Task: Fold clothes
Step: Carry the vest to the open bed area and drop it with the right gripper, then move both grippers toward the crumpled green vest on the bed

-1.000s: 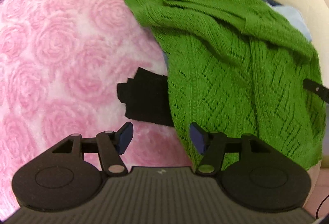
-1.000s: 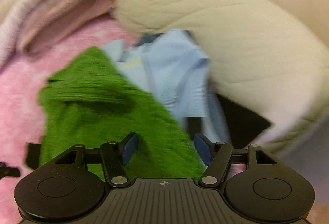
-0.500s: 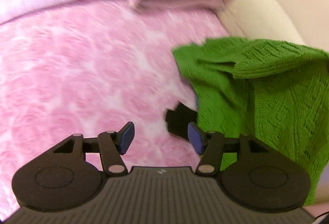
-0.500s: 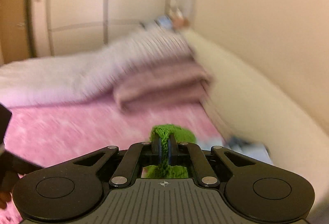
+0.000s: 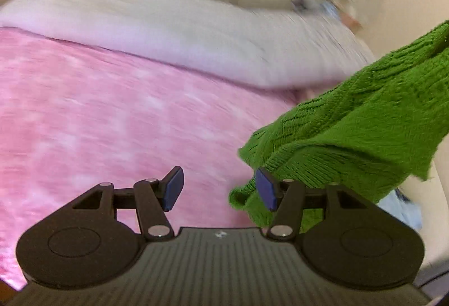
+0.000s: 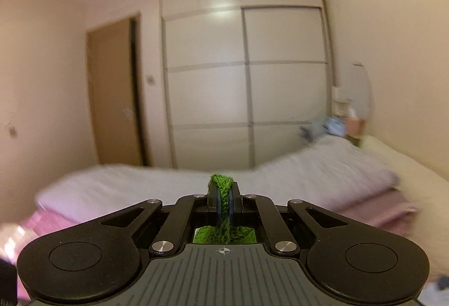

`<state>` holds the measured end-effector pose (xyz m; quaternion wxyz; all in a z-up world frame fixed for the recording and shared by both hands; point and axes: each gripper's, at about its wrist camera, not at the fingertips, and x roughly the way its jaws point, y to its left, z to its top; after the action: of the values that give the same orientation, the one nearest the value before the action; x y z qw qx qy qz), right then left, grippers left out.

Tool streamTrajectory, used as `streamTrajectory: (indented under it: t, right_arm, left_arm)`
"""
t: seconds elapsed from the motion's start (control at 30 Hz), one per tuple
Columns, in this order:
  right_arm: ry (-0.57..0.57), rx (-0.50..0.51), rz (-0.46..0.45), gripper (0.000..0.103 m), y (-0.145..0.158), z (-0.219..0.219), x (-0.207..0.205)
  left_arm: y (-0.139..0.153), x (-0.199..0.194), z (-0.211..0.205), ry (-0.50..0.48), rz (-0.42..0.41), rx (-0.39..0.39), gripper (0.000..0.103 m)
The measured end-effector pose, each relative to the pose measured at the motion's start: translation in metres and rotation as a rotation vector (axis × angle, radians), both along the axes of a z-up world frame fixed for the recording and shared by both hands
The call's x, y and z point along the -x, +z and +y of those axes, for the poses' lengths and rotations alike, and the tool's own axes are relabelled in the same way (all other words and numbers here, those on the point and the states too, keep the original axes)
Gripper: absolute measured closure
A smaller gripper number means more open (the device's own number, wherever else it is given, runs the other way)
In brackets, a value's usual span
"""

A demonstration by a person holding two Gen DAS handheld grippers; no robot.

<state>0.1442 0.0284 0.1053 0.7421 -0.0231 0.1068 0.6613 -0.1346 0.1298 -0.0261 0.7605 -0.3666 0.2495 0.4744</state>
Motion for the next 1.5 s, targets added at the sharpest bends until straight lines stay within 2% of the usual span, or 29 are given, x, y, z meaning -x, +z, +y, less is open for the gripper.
streamTrajectory:
  t: [0.13, 0.23, 0.27, 0.3, 0.4, 0.5, 0.63, 0.7, 0.83, 1.0, 1.3, 1.5]
  right_arm:
    - [0.078, -0.044, 0.069, 0.099, 0.013, 0.041, 0.069]
    - [0.143, 0.011, 0.155, 0.098, 0.008, 0.081, 0.115]
    - [0.161, 0.062, 0.164, 0.097, 0.002, 0.096, 0.129]
    - [0.185, 0.153, 0.132, 0.096, -0.005, 0.113, 0.144]
    - [0.268, 0.455, -0.012, 0.091, -0.038, 0.146, 0.188]
    - [0.325, 0.552, -0.066, 0.082, -0.058, 0.145, 0.206]
    - [0.388, 0.659, -0.082, 0.077, -0.082, 0.104, 0.22]
    - [0.408, 0.696, -0.096, 0.076, -0.095, 0.067, 0.229]
    - [0.435, 0.751, -0.095, 0.075, -0.12, 0.016, 0.234]
    - [0.433, 0.786, -0.061, 0.074, -0.131, -0.037, 0.219]
    - [0.43, 0.829, -0.04, 0.073, -0.141, -0.095, 0.202]
    - [0.437, 0.85, -0.052, 0.073, -0.147, -0.122, 0.2]
  left_arm:
    - [0.013, 0.091, 0.002, 0.139, 0.028, -0.037, 0.051]
    - [0.012, 0.145, -0.001, 0.238, 0.051, -0.025, 0.051]
    - [0.01, 0.16, -0.002, 0.267, 0.058, -0.014, 0.051]
    - [0.009, 0.172, -0.003, 0.29, 0.066, -0.001, 0.051]
    - [0.003, 0.196, -0.011, 0.332, 0.089, 0.034, 0.051]
    - [-0.003, 0.211, -0.022, 0.347, 0.134, 0.069, 0.052]
    - [-0.008, 0.214, -0.054, 0.343, 0.158, 0.101, 0.052]
    - [-0.009, 0.209, -0.068, 0.334, 0.171, 0.113, 0.052]
    - [-0.014, 0.195, -0.089, 0.314, 0.21, 0.129, 0.052]
    - [-0.018, 0.169, -0.124, 0.271, 0.246, 0.137, 0.052]
    - [-0.021, 0.147, -0.195, 0.237, 0.284, 0.157, 0.052]
    - [-0.021, 0.145, -0.224, 0.249, 0.291, 0.17, 0.052]
